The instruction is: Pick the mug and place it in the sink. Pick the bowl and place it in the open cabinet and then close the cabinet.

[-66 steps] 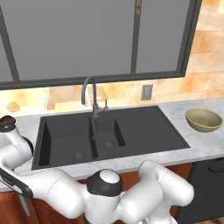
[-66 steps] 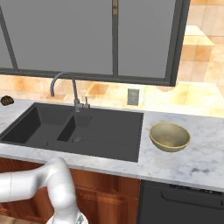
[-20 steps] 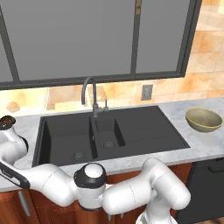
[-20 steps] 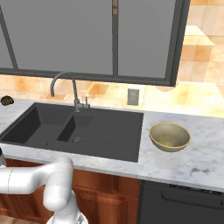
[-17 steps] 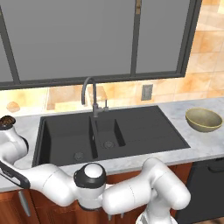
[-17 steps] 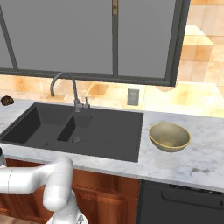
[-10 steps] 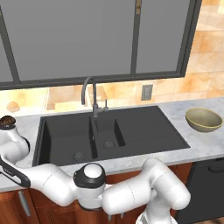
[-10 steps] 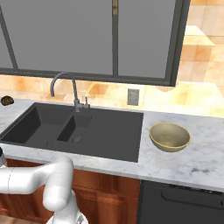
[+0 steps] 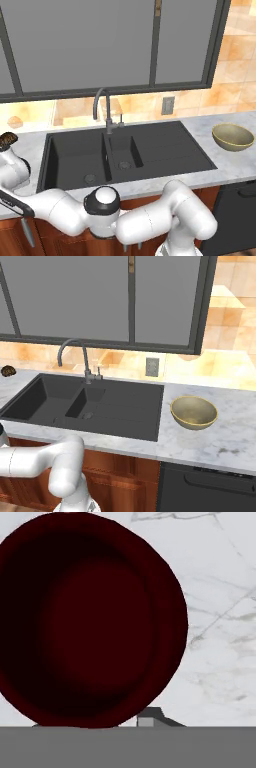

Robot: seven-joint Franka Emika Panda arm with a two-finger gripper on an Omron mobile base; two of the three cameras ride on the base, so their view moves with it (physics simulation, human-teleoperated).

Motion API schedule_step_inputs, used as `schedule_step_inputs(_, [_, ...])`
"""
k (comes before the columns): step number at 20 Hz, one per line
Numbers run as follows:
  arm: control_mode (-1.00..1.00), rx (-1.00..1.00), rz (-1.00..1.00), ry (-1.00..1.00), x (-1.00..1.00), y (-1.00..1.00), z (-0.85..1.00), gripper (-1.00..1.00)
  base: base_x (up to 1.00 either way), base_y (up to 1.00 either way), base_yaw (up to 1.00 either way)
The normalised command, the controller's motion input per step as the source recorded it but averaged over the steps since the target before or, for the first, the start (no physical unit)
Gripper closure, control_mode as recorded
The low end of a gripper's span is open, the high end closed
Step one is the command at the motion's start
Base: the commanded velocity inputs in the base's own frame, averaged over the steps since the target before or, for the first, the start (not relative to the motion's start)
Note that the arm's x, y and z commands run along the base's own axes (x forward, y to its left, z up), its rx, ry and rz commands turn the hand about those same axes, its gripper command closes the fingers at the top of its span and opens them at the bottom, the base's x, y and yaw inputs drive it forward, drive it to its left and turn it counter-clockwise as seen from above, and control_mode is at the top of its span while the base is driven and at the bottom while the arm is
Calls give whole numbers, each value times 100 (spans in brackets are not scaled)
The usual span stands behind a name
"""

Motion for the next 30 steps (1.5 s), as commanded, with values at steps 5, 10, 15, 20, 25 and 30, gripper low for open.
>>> schedule_step_inputs(5, [-100,-27,-31,-1,-8,0,-33,100,0,0,0])
schedule_step_inputs(10, [-100,-10,-25,0,18,0,-10,100,0,0,0])
schedule_step_inputs(15, [-100,-6,-23,-2,-4,0,49,100,0,0,0])
schedule_step_inputs(20, [-100,-4,-25,0,-5,-24,29,100,0,0,0])
schedule_step_inputs(25, [-100,6,-29,1,-33,-91,-11,100,0,0,0])
schedule_step_inputs(30, [-100,-2,-74,-8,0,-53,-86,100,0,0,0])
